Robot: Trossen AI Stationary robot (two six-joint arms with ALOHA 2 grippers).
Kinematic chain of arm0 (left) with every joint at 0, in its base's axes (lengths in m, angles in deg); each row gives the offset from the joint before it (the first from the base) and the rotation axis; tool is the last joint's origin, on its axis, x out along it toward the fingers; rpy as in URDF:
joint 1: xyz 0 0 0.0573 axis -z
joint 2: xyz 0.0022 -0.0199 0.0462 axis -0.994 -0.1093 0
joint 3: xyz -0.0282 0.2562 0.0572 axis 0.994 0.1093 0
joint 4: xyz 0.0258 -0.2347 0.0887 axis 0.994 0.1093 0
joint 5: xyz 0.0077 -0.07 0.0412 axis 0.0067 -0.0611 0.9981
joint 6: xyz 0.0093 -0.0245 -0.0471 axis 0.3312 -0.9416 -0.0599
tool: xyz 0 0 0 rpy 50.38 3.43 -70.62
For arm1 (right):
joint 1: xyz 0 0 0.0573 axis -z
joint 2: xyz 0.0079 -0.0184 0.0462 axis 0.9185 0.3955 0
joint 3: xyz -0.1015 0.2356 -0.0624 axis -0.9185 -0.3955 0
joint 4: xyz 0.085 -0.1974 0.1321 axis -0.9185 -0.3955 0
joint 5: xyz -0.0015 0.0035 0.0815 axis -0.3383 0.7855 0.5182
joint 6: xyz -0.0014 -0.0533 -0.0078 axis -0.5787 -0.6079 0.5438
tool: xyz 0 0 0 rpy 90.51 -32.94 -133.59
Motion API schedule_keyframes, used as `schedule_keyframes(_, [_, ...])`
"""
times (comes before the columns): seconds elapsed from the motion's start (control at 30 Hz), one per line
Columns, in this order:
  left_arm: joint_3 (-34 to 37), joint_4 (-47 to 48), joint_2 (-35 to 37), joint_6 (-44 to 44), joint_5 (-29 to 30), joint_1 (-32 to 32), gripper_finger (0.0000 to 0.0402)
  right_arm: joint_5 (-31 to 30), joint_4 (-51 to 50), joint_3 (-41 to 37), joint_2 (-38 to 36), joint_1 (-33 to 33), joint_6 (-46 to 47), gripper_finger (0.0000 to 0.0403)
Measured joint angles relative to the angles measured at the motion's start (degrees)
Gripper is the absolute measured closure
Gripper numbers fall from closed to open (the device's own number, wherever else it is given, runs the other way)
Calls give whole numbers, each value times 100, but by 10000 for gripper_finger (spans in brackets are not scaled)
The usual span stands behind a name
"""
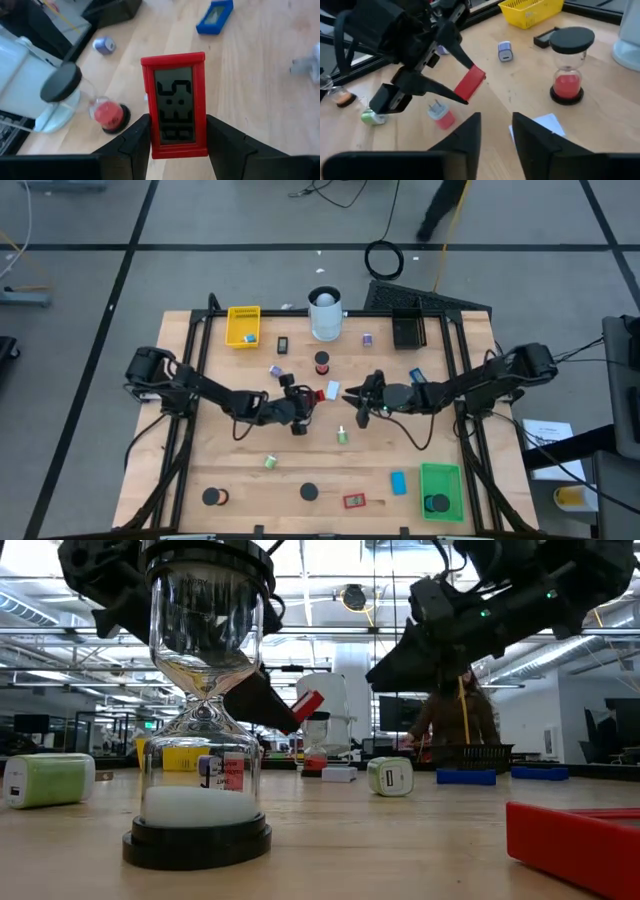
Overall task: Pick & Place Office items
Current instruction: Put the red timer into the black bin
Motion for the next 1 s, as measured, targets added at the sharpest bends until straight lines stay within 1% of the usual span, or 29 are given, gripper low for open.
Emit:
schedule_keyframes(0.17, [0, -60, 6, -61, -3, -51, 236, -3, 260, 2, 111, 0, 15, 245])
schedule_keyframes(0.33, [0, -106, 6, -65, -162, -45, 236, -12, 420, 0, 155, 7, 14, 214])
schedule_keyframes(0.5, [0, -151, 8, -69, -160, -49, 236, -296, 449, 0, 152, 7, 16, 194])
schedule_keyframes(1.0, [0, -163, 8, -87, -166, -47, 236, -305, 525, 0, 151, 9, 167, 137])
